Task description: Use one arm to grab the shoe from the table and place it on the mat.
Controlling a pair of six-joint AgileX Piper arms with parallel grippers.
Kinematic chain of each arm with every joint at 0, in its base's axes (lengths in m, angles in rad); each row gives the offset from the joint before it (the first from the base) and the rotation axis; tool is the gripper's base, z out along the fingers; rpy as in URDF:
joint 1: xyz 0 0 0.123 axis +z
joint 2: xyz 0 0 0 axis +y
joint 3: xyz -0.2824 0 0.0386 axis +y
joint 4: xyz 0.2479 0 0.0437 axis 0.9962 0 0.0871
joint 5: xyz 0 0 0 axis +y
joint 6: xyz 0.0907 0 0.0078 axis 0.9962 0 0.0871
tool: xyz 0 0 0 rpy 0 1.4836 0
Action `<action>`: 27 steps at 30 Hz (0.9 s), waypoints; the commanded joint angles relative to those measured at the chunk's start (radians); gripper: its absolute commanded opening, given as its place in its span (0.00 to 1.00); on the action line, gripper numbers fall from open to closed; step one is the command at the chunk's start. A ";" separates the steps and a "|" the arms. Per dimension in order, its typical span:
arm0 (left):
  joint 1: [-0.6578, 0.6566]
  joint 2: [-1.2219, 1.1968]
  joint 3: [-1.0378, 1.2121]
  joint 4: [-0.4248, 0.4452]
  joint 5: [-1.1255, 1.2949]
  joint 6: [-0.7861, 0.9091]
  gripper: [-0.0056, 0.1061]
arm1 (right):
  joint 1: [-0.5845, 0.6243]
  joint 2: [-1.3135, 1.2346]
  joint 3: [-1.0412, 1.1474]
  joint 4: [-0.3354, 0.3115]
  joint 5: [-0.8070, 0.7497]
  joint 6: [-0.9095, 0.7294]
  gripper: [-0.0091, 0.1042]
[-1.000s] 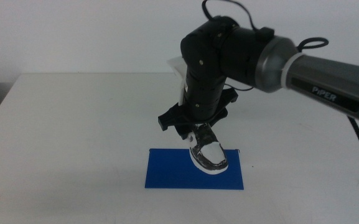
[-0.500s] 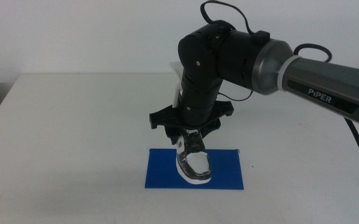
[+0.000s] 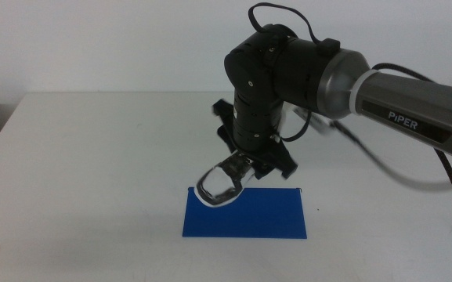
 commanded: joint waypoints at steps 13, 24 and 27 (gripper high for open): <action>-0.005 -0.007 0.005 -0.009 -0.081 -0.006 0.89 | 0.000 -0.057 -0.028 -0.123 0.182 0.546 0.05; -0.005 -0.007 0.005 -0.009 -0.081 -0.006 0.89 | -0.012 0.031 -0.028 -0.004 0.183 0.546 0.05; -0.005 -0.007 0.005 -0.009 -0.081 -0.006 0.89 | -0.013 0.048 -0.028 0.001 0.182 0.546 0.05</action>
